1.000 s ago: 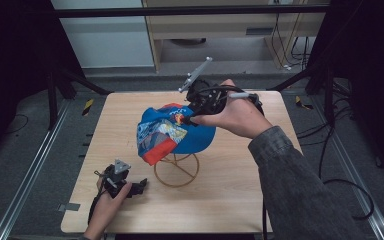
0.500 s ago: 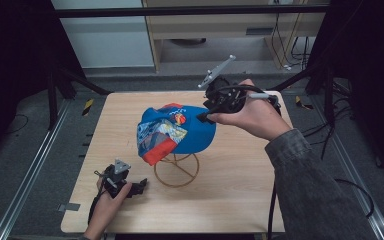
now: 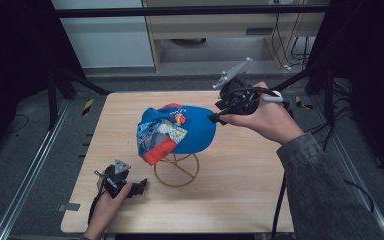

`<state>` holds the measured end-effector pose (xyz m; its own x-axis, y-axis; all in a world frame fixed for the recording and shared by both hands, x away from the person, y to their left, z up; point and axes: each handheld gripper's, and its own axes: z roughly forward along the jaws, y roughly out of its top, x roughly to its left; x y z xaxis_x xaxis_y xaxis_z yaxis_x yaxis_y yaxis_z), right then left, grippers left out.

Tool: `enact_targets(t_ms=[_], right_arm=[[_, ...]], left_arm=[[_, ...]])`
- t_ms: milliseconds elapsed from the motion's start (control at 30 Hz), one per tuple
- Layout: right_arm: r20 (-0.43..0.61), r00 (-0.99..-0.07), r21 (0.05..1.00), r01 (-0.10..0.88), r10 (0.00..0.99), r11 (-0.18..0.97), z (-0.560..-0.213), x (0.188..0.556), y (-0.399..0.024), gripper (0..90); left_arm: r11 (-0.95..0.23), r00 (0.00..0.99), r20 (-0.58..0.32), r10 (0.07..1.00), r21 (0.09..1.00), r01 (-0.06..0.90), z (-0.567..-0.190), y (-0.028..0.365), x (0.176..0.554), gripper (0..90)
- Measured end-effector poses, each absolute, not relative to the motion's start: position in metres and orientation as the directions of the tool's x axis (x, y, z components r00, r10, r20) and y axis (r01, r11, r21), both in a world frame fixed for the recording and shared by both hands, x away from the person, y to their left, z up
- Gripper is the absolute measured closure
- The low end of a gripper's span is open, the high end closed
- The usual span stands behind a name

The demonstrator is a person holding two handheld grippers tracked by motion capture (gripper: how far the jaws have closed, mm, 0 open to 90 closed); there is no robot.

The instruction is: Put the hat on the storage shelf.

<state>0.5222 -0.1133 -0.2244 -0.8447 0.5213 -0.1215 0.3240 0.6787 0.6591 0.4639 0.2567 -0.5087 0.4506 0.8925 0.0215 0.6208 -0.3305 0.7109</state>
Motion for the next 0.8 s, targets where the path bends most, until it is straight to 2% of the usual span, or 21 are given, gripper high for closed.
enact_targets(t_ms=[800], right_arm=[[-0.086,-0.796,0.674,0.397,0.599,0.624,-0.243,0.52,-0.157,47.5]], left_arm=[[-0.335,0.454,0.026,0.891,0.711,0.617,-0.509,0.257,0.464,0.0]])
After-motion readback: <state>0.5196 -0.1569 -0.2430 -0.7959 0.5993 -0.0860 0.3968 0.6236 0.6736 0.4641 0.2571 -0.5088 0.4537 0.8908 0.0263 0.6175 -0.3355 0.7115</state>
